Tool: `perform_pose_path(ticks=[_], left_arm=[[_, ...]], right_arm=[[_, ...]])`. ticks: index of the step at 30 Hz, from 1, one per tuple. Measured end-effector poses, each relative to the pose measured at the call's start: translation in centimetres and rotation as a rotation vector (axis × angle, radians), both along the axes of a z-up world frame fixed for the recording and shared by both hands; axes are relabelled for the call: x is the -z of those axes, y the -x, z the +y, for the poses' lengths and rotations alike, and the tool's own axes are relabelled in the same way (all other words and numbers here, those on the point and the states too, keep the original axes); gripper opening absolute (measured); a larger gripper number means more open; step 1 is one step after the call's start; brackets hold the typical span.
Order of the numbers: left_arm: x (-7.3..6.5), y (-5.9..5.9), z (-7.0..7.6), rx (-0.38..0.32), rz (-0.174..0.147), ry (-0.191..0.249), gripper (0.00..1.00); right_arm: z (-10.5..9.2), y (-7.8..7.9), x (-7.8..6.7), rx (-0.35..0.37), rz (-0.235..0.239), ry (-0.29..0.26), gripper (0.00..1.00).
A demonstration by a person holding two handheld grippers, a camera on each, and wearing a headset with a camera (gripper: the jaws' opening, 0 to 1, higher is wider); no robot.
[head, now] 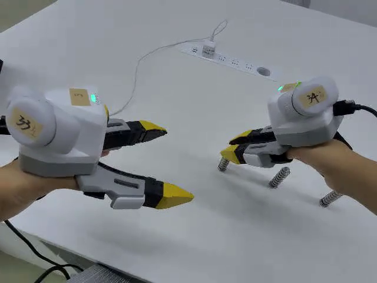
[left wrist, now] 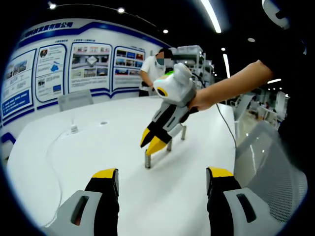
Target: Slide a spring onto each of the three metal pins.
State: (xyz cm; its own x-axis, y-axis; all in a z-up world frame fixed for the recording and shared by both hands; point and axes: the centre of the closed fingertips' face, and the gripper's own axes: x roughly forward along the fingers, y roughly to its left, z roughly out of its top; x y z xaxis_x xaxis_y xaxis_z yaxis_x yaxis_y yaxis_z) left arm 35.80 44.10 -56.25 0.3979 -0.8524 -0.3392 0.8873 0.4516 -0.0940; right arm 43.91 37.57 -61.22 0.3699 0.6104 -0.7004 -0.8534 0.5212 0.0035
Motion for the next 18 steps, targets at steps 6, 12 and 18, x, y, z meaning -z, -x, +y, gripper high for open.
perform_pose_path(ticks=[6, 12, 18], left_arm=[[-0.5, -0.1, -0.7, 0.014, -0.007, -0.005, 0.74], [-1.6, -0.4, -0.9, 0.001, -0.011, 0.023, 0.74], [-2.4, -0.5, -0.8, -0.016, -0.016, 0.023, 0.74]], right_arm=[[-0.6, -0.1, -1.9, 0.006, -0.044, -0.029, 0.18], [-1.7, 0.0, -4.1, 0.042, -0.079, -0.103, 0.19], [-3.8, 0.6, -5.6, 0.103, -0.092, -0.164, 0.20]])
